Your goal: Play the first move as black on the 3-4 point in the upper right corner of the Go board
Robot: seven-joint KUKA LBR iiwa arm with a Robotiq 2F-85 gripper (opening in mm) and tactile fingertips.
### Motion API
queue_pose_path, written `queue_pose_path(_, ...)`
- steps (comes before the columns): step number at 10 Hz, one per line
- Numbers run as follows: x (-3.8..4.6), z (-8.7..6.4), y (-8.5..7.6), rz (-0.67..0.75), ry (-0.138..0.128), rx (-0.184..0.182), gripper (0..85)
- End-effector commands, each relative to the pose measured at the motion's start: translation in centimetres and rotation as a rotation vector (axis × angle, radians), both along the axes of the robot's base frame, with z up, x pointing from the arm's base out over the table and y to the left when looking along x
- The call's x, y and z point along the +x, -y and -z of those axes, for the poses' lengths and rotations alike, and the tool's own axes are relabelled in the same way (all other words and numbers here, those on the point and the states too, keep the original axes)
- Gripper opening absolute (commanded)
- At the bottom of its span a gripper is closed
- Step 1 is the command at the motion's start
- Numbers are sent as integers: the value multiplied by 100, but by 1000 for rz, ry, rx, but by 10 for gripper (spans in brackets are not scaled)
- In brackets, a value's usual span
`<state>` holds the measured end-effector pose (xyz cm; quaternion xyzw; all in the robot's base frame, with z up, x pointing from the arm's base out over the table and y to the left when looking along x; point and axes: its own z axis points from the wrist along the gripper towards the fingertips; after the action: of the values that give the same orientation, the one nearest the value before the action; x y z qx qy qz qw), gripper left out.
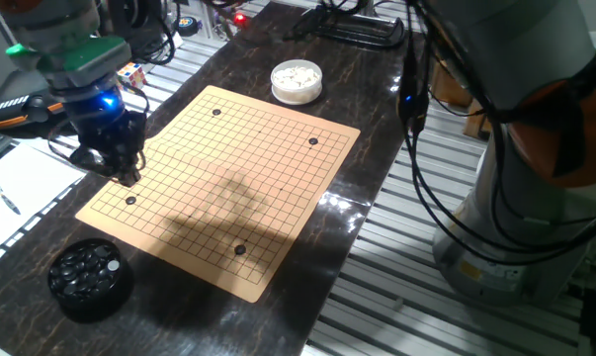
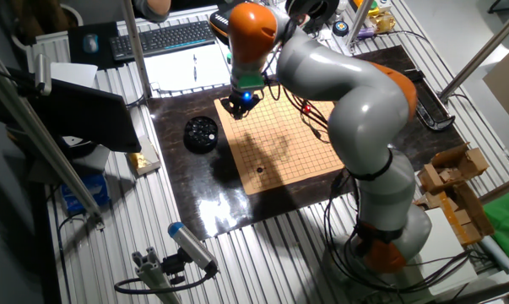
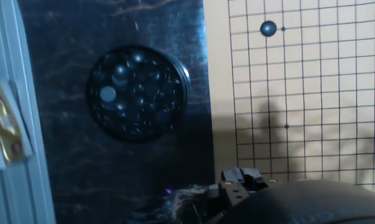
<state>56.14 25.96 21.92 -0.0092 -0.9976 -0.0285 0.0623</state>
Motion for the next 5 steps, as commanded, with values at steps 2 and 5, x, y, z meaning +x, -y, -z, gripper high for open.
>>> queue_pose_path(2, -1, -1, 0, -109, -27, 15, 7)
queue_pose_path(5, -1, -1, 0, -154, -34, 81, 7)
